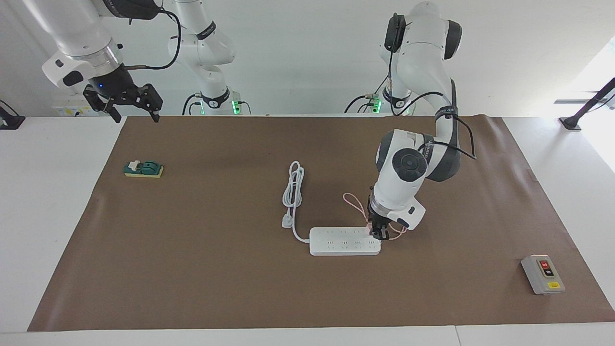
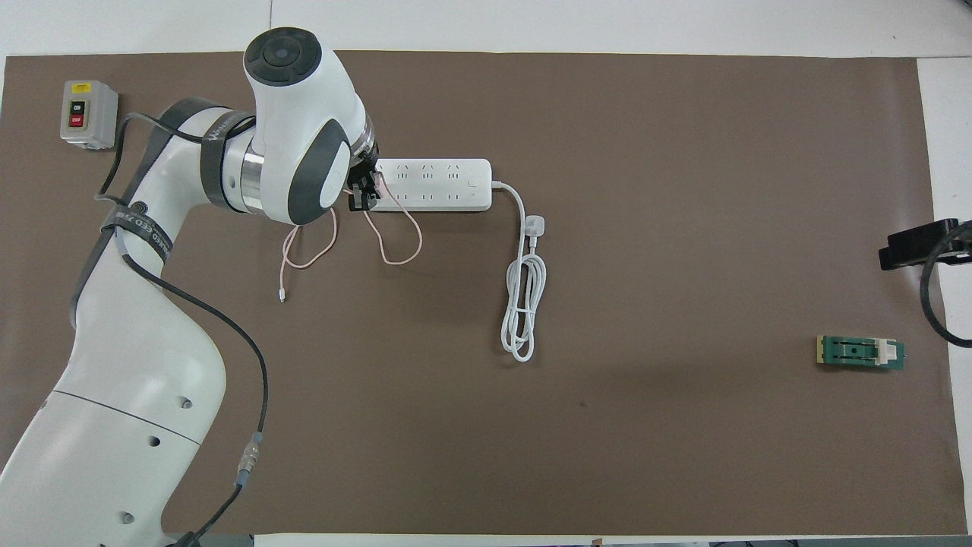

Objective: Plug charger into power strip

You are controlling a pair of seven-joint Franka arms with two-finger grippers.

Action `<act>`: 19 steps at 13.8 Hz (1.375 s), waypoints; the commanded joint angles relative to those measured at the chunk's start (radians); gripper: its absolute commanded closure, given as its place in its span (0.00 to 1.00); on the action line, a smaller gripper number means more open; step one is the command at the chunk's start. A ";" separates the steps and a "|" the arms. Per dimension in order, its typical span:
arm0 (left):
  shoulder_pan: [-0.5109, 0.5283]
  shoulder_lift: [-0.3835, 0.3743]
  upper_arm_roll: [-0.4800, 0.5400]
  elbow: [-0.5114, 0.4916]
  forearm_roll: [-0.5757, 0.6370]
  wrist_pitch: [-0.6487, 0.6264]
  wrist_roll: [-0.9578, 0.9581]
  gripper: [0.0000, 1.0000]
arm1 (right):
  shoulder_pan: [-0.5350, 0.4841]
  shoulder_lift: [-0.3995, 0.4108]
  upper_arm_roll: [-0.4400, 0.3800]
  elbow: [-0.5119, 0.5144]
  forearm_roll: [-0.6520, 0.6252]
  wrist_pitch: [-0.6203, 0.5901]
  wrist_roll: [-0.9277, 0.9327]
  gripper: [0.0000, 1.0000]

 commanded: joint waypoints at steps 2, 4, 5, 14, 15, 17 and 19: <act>-0.013 -0.010 0.005 -0.051 0.015 0.001 0.007 1.00 | -0.016 -0.019 0.009 -0.019 -0.006 -0.007 -0.022 0.00; -0.013 -0.009 0.005 -0.051 0.015 0.001 0.009 1.00 | -0.016 -0.020 0.008 -0.019 -0.006 -0.007 -0.022 0.00; -0.013 -0.009 0.005 -0.052 0.015 0.000 0.007 1.00 | -0.016 -0.020 0.009 -0.019 -0.006 -0.007 -0.022 0.00; -0.020 -0.004 0.007 -0.063 0.015 0.006 0.007 1.00 | -0.018 -0.019 0.008 -0.019 -0.006 -0.005 -0.022 0.00; -0.019 0.001 0.007 -0.063 0.017 0.009 0.009 1.00 | -0.018 -0.019 0.008 -0.019 -0.006 -0.005 -0.022 0.00; -0.017 0.002 0.007 -0.062 0.017 0.013 0.009 1.00 | -0.019 -0.020 0.008 -0.019 -0.006 -0.005 -0.023 0.00; -0.014 0.004 0.005 -0.065 0.017 0.029 0.013 1.00 | -0.018 -0.020 0.008 -0.019 -0.006 -0.005 -0.022 0.00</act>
